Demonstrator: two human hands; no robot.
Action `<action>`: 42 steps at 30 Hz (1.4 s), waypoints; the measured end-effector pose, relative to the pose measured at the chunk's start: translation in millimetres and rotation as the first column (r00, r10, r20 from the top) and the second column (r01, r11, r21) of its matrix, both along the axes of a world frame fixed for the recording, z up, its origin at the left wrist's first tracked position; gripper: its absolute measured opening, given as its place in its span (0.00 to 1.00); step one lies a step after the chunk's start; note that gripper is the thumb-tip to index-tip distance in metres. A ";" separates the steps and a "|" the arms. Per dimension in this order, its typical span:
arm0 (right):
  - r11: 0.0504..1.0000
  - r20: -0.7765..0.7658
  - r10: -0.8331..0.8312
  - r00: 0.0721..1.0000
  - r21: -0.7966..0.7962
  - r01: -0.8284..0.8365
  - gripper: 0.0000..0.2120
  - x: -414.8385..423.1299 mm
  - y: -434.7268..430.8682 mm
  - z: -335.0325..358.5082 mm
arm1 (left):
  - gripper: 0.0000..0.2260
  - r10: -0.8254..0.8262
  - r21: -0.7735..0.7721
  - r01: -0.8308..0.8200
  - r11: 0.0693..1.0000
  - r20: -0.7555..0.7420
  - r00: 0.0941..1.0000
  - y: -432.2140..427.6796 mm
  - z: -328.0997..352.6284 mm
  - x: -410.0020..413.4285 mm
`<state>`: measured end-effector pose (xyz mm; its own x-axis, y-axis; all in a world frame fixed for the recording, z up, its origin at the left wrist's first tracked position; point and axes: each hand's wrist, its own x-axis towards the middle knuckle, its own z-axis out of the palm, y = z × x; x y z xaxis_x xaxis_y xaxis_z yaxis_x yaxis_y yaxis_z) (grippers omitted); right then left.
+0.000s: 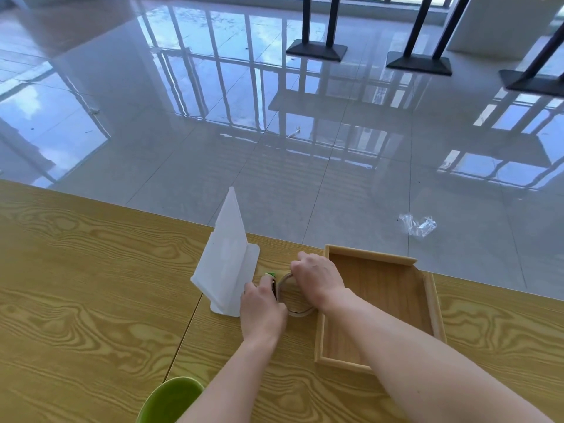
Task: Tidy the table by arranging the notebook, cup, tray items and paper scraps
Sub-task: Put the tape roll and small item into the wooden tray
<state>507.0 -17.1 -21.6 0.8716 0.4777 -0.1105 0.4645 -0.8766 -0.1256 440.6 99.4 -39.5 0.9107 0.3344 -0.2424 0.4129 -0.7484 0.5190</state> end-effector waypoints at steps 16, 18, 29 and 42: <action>0.764 -0.064 -0.576 0.815 0.310 0.565 0.06 -36.7 -133.3 19.4 | 0.15 0.226 -0.710 -0.105 0.696 0.079 0.971 -62.3 42.4 -18.9; 0.752 -0.084 -0.605 0.792 0.269 0.602 0.07 -45.3 -147.8 13.3 | 0.14 0.164 -0.671 -0.058 0.739 0.096 0.982 -79.4 42.0 -22.0; 0.674 -0.167 -0.696 0.698 0.181 0.716 0.08 -63.5 -176.6 -0.8 | 0.17 -0.080 -0.140 0.086 0.986 0.052 0.995 -120.6 19.5 -27.1; 0.584 -0.101 -0.734 0.671 0.410 0.700 0.10 -88.8 -197.0 3.7 | 0.10 -0.196 0.026 0.194 0.981 0.156 0.968 -98.7 20.6 -40.3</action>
